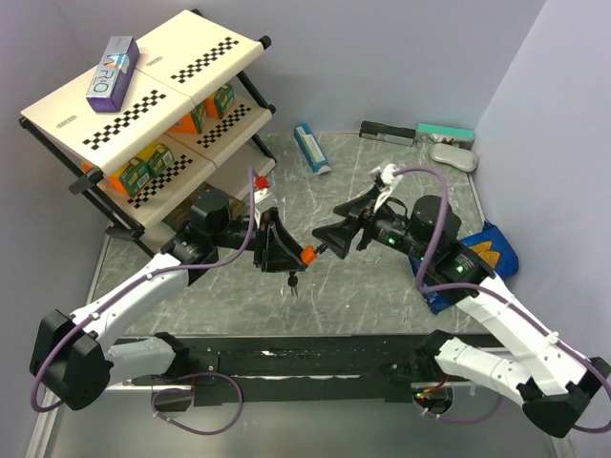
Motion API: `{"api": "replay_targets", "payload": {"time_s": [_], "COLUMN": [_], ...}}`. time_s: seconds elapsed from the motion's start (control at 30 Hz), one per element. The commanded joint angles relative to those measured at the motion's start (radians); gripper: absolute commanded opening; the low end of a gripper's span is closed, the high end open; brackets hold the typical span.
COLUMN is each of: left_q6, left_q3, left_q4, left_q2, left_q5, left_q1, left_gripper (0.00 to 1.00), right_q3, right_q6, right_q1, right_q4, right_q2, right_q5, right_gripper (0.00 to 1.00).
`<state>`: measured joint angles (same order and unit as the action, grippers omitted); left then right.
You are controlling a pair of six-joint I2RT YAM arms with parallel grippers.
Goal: Unlock with the key
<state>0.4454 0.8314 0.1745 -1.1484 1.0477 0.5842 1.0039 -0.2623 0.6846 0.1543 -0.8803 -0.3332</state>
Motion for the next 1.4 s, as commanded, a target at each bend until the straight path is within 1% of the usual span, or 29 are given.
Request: {"api": "replay_targets", "payload": {"time_s": [0.0, 0.13, 0.3, 0.4, 0.53, 0.7, 0.8, 0.83, 0.9, 0.93, 1.0, 1.03, 1.1, 1.13, 1.2, 1.23, 1.33, 1.37], "left_q6": [-0.068, -0.063, -0.085, -0.093, -0.082, -0.091, -0.102, -0.105, -0.109, -0.112, -0.132, -0.140, -0.172, -0.180, -0.201, -0.211, -0.258, -0.276], "left_q3": [0.023, 0.018, 0.025, 0.026, 0.015, 0.020, 0.021, 0.021, 0.023, 0.021, 0.026, 0.029, 0.034, 0.035, 0.037, 0.037, 0.043, 0.044], "left_q4": [0.033, 0.039, 0.007, -0.003, 0.014, 0.002, -0.012, -0.015, -0.021, -0.026, -0.055, -0.067, -0.104, -0.116, -0.130, -0.148, -0.205, -0.220], "left_q2": [0.024, 0.035, 0.036, 0.039, 0.049, 0.049, 0.053, 0.052, 0.052, 0.052, 0.055, 0.055, 0.061, 0.064, 0.076, 0.078, 0.085, 0.085], "left_q5": [0.086, 0.074, 0.018, -0.006, -0.005, -0.018, -0.038, -0.047, -0.055, -0.067, -0.089, -0.101, -0.164, -0.182, -0.256, -0.288, -0.452, -0.498], "left_q1": [-0.001, -0.001, -0.001, -0.003, -0.003, -0.003, -0.003, -0.003, -0.003, -0.003, -0.003, -0.003, -0.001, -0.001, 0.002, 0.006, 0.049, 0.064], "left_gripper": [0.01, 0.01, 0.01, 0.01, 0.01, 0.01, 0.01, 0.01, 0.01, 0.01, 0.01, 0.01, 0.01, 0.01, 0.01, 0.01, 0.01, 0.01], "right_q3": [0.032, 0.013, -0.030, -0.050, -0.079, -0.096, -0.109, -0.114, -0.125, -0.128, -0.128, -0.125, -0.125, -0.125, -0.122, -0.114, -0.084, -0.070], "right_q6": [0.021, 0.009, -0.011, -0.020, -0.031, -0.041, -0.048, -0.051, -0.058, -0.061, -0.069, -0.077, -0.081, -0.090, -0.098, -0.104, -0.124, -0.133], "right_q1": [-0.003, -0.005, -0.011, -0.016, -0.017, -0.019, -0.019, -0.020, -0.022, -0.022, -0.022, -0.020, -0.022, -0.020, -0.022, -0.022, -0.022, -0.022], "right_q4": [-0.012, -0.016, -0.033, -0.025, -0.039, -0.044, -0.047, -0.050, -0.058, -0.059, -0.058, -0.053, -0.045, -0.045, -0.042, -0.036, -0.018, -0.001], "right_q2": [-0.042, -0.059, -0.039, -0.042, -0.048, -0.051, -0.045, -0.039, -0.028, -0.023, -0.020, -0.020, -0.025, -0.023, -0.029, -0.040, -0.080, -0.094], "right_q5": [-0.162, -0.204, -0.230, -0.256, -0.273, -0.253, -0.234, -0.228, -0.216, -0.210, -0.193, -0.185, -0.173, -0.159, -0.142, -0.135, -0.125, -0.097], "right_gripper": [0.94, 0.94, 0.92, 0.89, 0.84, 0.79, 0.69, 0.65, 0.60, 0.53, 0.44, 0.35, 0.27, 0.21, 0.12, 0.10, 0.04, 0.03]}}
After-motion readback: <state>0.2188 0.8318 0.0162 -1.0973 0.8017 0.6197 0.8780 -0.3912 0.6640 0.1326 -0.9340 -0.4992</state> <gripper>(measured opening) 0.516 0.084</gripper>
